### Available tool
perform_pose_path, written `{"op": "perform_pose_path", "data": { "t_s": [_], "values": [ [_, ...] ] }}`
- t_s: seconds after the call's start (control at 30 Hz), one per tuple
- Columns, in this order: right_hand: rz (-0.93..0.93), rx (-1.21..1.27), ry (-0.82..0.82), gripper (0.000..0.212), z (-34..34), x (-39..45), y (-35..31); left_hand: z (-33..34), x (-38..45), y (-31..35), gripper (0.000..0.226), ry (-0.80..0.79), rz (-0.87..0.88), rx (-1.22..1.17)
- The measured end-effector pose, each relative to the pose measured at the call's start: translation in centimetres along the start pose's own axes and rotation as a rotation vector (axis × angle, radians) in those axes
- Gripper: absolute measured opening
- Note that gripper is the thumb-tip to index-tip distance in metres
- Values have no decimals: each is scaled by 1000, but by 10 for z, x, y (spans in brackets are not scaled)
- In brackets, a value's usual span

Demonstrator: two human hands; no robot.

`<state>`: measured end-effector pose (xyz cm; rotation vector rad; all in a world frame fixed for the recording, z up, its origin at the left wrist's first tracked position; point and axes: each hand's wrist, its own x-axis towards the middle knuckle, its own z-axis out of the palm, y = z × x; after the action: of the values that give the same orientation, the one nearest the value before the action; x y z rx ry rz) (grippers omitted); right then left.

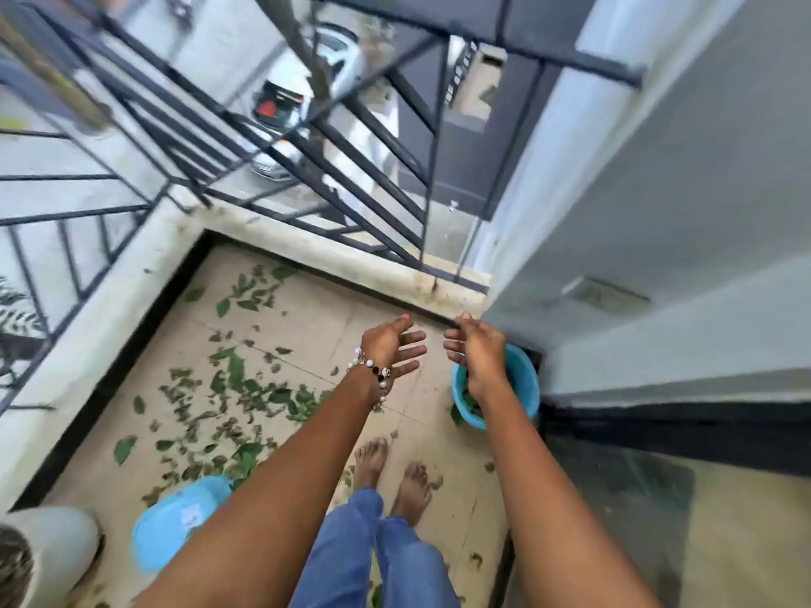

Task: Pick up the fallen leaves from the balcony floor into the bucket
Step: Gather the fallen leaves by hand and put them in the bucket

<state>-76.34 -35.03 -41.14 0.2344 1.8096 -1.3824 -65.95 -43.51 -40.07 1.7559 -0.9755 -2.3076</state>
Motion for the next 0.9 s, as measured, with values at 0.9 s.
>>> {"op": "perform_pose_path", "data": {
  "t_s": [0.9],
  "values": [
    [-393, -688, -1104, 18, 394, -400, 128, -498, -341, -103, 13, 1033, 524, -796]
  ]
}}
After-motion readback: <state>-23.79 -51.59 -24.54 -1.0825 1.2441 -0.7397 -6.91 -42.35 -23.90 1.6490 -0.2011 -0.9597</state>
